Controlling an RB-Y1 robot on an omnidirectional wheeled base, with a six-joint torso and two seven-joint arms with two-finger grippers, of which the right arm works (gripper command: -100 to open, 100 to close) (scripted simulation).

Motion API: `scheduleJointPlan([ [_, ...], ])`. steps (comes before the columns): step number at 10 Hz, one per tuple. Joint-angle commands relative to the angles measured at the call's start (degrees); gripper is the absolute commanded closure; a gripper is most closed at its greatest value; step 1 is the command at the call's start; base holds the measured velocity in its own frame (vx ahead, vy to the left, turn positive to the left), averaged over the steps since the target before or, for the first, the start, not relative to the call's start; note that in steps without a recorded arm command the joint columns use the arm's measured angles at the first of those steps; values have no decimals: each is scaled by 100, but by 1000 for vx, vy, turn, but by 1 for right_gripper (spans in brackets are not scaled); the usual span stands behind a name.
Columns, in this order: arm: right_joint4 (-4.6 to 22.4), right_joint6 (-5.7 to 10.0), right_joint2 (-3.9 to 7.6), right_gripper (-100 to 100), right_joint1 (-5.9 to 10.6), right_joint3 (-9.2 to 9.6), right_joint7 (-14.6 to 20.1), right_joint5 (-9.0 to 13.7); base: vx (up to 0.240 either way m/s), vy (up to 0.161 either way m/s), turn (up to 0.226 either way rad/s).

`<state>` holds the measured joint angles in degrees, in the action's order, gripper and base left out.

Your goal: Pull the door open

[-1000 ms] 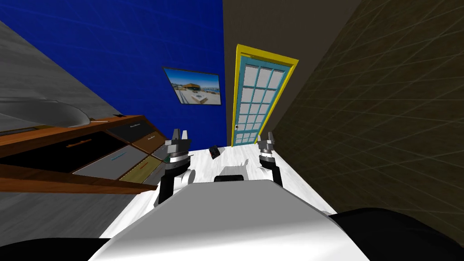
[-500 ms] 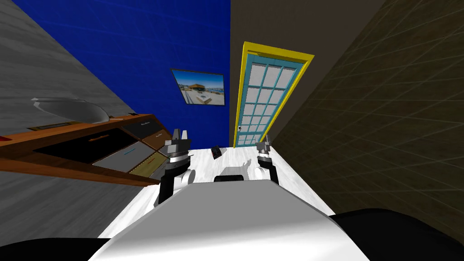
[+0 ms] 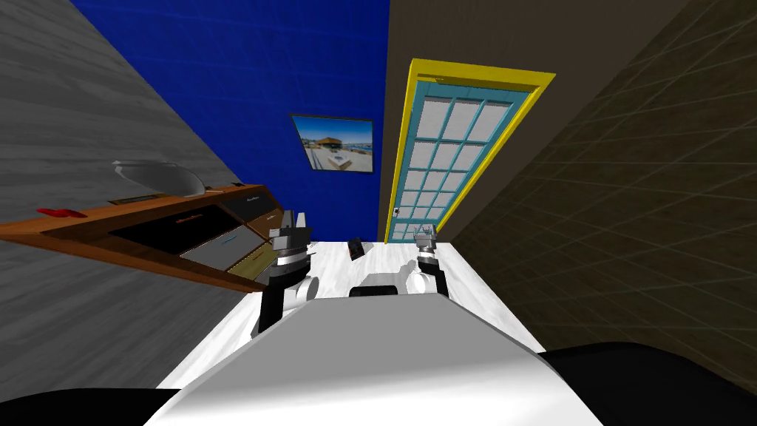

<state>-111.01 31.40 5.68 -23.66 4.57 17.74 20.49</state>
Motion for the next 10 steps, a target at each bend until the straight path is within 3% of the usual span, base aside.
scheduleJointPlan([
  [1, 286, 102, 54, -100, 79, 21, 252, 183, 97, -43, 225],
  [2, 318, 102, 54, -100, 79, 21, 252, 183, 66, -39, 64],
  [5, 853, 316, 160, -100, 241, 60, 714, 532, 60, -43, 172],
  [8, 1107, 388, 196, -100, 297, 73, 870, 650, 53, -23, 77],
  [10, 1484, 536, 268, -100, 409, 100, 1190, 891, 59, -36, 170],
])
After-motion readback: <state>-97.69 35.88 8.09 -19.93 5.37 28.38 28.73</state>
